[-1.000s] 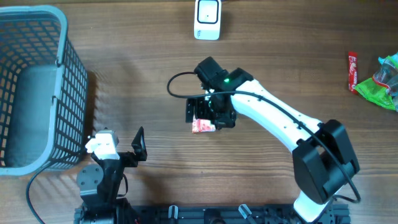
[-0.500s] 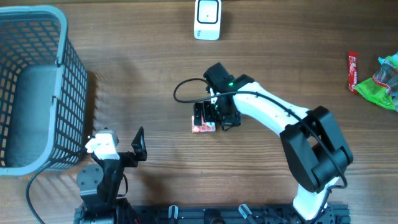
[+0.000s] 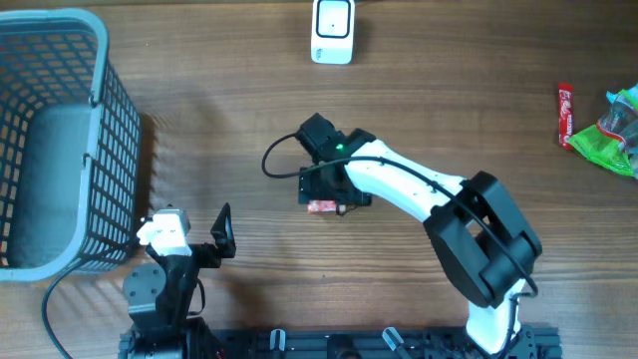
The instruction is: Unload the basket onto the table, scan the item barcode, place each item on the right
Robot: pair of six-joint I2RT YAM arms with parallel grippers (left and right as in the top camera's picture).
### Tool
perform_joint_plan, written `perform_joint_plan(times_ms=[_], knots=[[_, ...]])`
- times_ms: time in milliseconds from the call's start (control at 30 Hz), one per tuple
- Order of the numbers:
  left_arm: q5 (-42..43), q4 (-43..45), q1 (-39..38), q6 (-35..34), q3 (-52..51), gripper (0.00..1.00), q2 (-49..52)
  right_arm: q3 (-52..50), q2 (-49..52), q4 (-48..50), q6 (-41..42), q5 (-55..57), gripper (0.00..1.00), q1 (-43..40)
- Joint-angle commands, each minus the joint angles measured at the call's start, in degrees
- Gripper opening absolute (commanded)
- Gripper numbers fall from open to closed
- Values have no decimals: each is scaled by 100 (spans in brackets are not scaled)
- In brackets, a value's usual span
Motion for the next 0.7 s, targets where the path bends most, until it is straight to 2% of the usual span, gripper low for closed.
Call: perform_joint_plan(times_ms=[0, 100, 167, 200, 333, 467, 567, 667], knots=[[11, 17, 2, -52, -15, 100, -33, 136, 354, -94, 17, 114, 82, 11], [11, 17, 2, -52, -15, 100, -33, 262, 354, -448, 15, -177, 59, 11], [11, 17, 2, -52, -15, 100, -33, 675, 354, -1075, -190, -492, 55, -24], [11, 17, 2, -52, -15, 100, -33, 1174, 354, -1657, -361, -855, 55, -107], [11, 17, 2, -52, -15, 100, -33, 2146, 354, -2905, -1193, -2308, 56, -271], [11, 17, 2, -52, -15, 100, -33, 2184, 354, -3969, -1578, -3294, 56, -269], [11, 17, 2, -52, -15, 100, -31, 2184, 354, -4367, -1762, -3523, 55, -269], [11, 17, 2, -52, -15, 100, -31, 2184, 354, -4004, -1792, -3108, 55, -280]])
